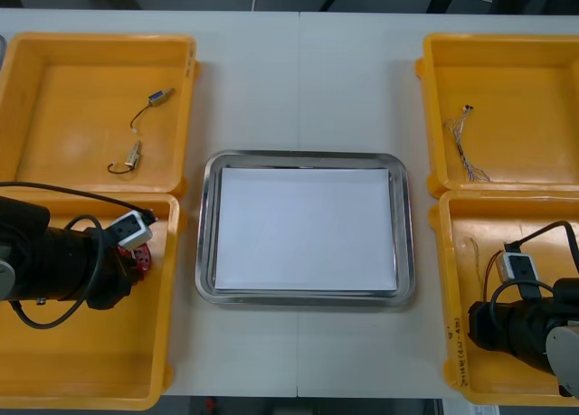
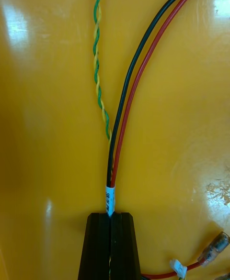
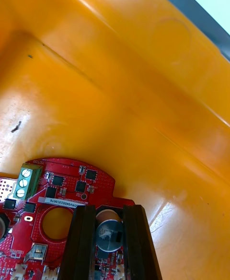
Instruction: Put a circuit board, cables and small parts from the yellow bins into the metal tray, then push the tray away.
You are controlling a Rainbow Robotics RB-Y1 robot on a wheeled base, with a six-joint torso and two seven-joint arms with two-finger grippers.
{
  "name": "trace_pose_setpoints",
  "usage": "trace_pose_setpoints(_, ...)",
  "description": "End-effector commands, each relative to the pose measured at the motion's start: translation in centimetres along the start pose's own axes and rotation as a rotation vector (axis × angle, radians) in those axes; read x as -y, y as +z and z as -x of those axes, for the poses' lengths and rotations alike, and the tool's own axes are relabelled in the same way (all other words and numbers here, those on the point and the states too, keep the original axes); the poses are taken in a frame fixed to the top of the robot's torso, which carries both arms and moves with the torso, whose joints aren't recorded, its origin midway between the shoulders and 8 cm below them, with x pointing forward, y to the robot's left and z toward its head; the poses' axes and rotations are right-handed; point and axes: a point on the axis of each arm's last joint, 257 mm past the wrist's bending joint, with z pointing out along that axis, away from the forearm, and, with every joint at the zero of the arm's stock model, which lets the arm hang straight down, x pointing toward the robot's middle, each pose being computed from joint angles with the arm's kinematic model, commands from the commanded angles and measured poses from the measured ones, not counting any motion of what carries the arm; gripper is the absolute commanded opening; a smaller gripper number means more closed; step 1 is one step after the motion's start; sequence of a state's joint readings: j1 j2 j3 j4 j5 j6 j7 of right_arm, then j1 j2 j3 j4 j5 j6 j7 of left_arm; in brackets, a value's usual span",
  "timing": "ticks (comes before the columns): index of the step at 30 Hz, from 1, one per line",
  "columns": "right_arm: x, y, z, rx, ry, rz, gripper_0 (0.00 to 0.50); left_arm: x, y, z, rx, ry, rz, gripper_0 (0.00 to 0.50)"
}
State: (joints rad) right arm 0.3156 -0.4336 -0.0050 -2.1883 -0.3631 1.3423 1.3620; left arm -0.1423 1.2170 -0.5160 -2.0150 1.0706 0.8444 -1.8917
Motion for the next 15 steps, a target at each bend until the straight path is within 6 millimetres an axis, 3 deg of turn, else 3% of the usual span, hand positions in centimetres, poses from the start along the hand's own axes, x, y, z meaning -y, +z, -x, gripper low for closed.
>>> trace_pose_setpoints(1,-0.1,-0.4,-0.5,0.006,0.043,0.008,0.000,-2.4,-2.3,2.2,0.028,0.150,0.051,0.000)
trace_pose_setpoints(7,1.5,-2.6,1.3,0.040,0.033,-0.022,0.000,-3.5,-3.7,2.9,0.027,0.120,0.064,0.000)
trace_pose_setpoints(15,2.0,-8.2,2.4,0.023,0.026,-0.007,0.000,-4.7,-6.4,3.0,0.010,0.055,0.085,0.000)
